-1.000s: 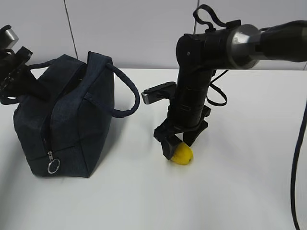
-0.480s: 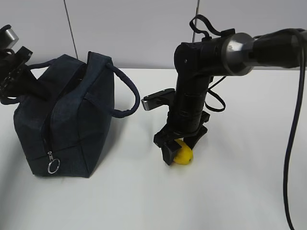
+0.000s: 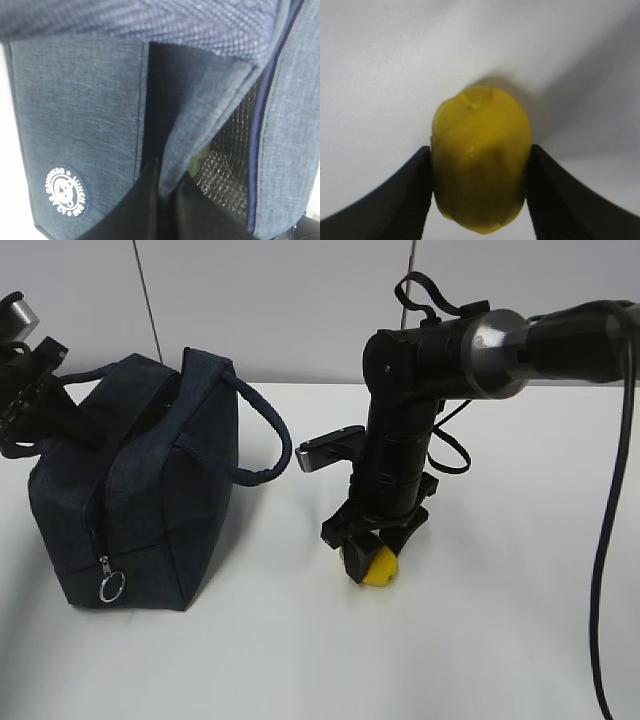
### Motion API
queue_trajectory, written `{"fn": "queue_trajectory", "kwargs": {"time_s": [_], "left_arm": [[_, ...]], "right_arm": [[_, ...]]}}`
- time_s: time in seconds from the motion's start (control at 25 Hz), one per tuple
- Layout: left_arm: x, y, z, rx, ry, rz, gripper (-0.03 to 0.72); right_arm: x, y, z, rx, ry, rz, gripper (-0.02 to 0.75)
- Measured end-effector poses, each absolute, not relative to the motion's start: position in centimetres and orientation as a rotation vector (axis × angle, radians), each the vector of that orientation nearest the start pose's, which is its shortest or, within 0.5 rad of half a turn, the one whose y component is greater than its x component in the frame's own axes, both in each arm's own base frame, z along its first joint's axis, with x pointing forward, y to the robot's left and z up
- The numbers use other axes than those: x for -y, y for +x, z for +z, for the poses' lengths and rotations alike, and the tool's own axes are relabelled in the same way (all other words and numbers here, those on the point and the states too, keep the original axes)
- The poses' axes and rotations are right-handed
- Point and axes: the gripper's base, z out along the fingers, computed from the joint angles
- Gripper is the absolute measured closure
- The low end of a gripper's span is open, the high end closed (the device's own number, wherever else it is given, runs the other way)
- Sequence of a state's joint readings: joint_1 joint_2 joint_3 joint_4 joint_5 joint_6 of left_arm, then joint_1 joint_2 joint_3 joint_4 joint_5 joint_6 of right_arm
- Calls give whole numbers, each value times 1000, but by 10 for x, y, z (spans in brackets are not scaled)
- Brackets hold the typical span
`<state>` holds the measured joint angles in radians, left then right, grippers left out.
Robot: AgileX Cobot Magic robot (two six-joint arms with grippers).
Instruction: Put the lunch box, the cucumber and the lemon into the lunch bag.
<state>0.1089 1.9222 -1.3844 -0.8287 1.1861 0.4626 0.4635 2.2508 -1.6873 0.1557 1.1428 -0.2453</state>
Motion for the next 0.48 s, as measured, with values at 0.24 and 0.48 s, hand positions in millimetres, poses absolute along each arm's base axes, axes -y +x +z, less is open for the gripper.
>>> {"fn": "queue_trajectory", "kwargs": {"time_s": [0.24, 0.48], "left_arm": [[21, 379, 219, -2788, 1, -1085, 697], [21, 379, 219, -2788, 1, -1085, 697]], "right_arm": [[-205, 381, 133, -3078, -1029, 209, 356], [-212, 394, 155, -3019, -969, 228, 360]]}}
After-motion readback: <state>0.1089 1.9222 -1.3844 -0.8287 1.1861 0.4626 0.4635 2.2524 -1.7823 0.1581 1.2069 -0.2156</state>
